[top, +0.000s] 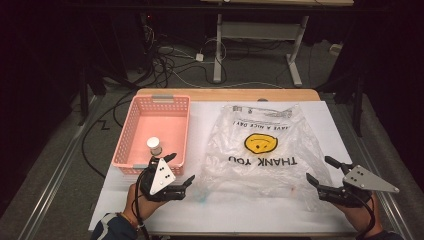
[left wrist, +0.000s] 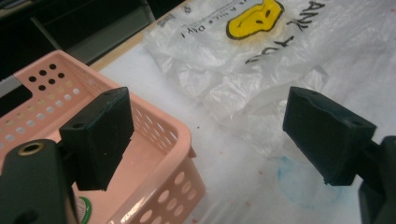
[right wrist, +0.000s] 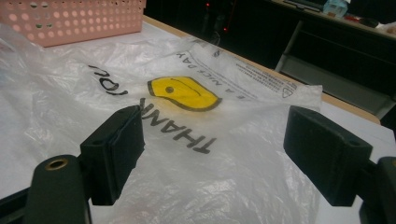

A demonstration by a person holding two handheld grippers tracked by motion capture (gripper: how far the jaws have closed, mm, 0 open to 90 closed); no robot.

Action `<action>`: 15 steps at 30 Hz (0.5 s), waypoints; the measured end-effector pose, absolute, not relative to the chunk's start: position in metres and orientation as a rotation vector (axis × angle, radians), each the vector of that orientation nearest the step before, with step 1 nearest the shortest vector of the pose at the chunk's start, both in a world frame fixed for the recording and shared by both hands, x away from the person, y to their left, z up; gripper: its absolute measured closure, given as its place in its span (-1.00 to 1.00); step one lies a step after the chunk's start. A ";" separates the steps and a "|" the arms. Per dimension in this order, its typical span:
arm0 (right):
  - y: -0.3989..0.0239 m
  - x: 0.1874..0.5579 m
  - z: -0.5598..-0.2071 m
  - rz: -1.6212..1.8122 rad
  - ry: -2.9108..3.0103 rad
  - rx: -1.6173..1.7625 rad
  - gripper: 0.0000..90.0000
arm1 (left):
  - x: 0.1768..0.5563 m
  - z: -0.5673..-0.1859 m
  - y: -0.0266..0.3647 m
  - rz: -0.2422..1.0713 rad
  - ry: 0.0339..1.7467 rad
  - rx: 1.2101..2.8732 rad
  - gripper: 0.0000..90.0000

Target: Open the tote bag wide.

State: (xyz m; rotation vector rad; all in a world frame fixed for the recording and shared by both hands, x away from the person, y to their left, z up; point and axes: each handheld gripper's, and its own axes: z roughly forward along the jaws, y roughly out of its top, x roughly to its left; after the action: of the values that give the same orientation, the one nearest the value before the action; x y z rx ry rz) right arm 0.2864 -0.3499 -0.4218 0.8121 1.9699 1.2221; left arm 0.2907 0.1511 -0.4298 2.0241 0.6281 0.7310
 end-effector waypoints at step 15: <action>-0.349 0.286 -0.422 1.208 1.974 0.795 -0.51 | 0.290 -0.434 0.146 0.721 0.602 2.063 -0.65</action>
State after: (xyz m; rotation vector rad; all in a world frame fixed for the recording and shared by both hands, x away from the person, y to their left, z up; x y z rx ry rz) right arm 0.2863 -0.3495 -0.4217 0.7949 1.9737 1.2075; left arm 0.2903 0.1462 -0.4343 2.0630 0.6021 0.7210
